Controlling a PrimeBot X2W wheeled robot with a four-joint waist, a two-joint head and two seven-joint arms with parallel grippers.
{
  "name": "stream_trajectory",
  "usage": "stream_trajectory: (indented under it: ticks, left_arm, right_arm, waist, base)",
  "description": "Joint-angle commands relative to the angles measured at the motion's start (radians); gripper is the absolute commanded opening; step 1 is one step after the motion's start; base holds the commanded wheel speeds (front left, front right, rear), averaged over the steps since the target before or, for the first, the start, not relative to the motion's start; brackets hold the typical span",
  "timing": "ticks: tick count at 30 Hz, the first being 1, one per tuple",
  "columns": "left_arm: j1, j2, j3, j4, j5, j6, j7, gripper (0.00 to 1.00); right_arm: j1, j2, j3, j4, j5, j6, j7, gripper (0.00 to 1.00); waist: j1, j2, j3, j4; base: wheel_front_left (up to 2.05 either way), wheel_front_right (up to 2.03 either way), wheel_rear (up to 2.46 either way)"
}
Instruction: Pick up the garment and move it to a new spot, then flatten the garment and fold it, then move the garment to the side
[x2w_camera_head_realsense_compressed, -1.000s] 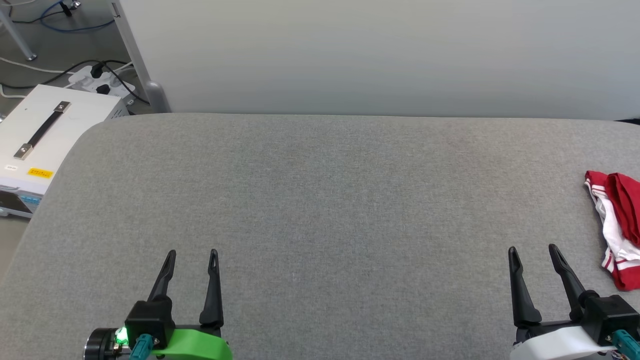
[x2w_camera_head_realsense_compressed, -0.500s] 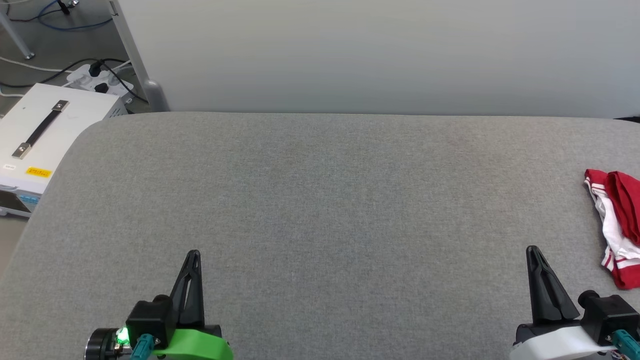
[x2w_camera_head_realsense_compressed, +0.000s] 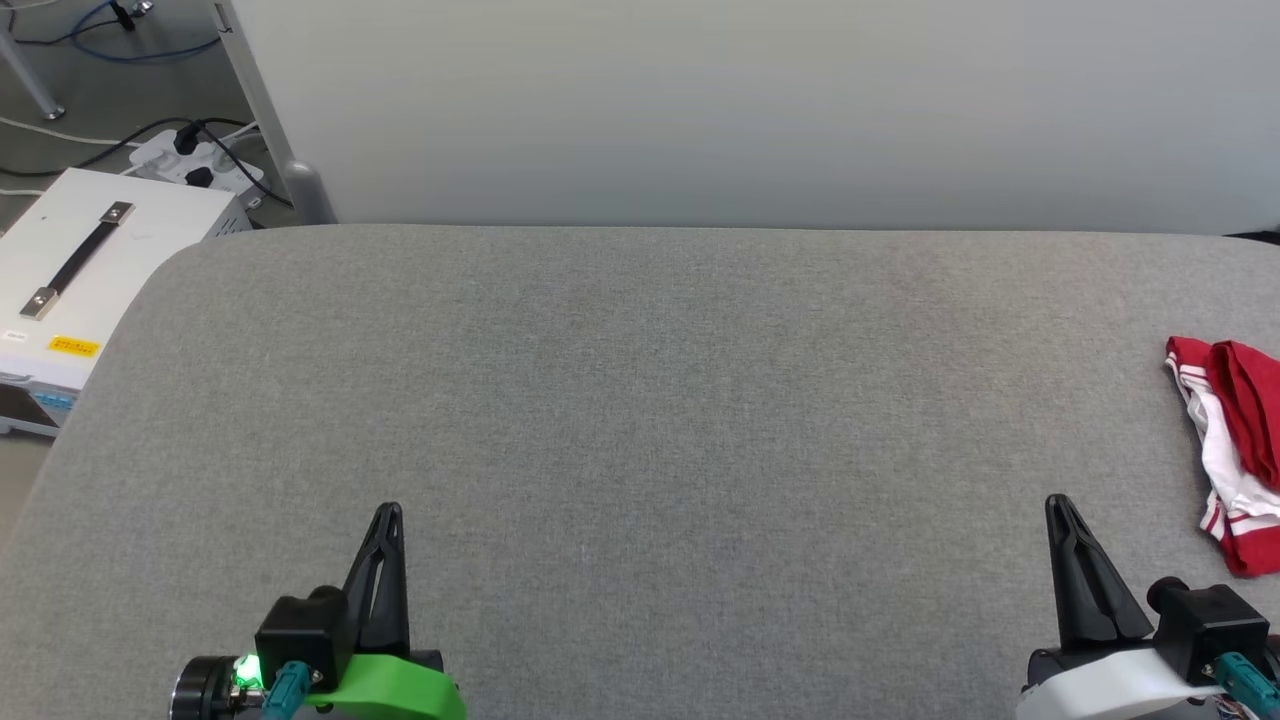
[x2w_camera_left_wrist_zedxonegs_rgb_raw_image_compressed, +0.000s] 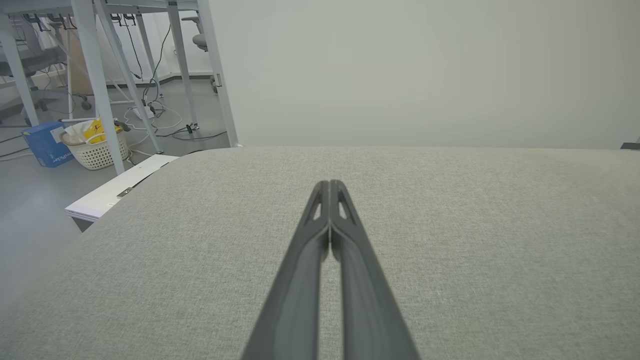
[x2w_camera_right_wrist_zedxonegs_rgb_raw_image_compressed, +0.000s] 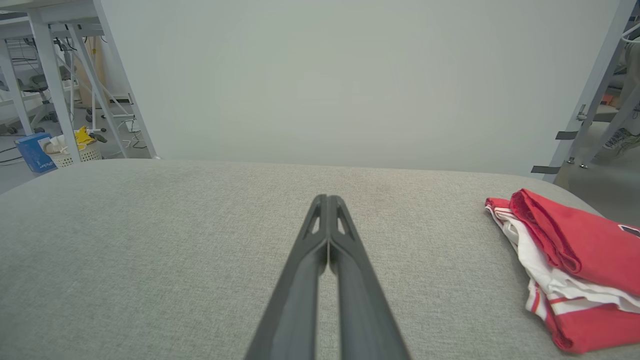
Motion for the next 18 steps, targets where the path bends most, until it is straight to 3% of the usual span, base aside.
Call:
stream_trajectory:
  ticks: [1, 18]
  left_arm:
    - [-0.012, -0.001, 0.003, -0.006, 0.007, 0.003, 0.007, 0.00]
    - [-0.025, -0.002, 0.006, -0.013, 0.015, 0.006, 0.041, 0.00]
  right_arm:
    - [-0.016, 0.000, 0.002, 0.000, -0.006, 0.000, 0.008, 0.00]
    - [-0.032, 0.000, 0.007, 0.000, -0.020, 0.000, 0.043, 0.00]
  waist:
    - [0.0000, 0.0000, 0.000, 0.000]
    - [0.0000, 0.0000, 0.000, -0.005]
  base:
    - [0.00, 0.00, 0.00]
    - [0.00, 0.00, 0.00]
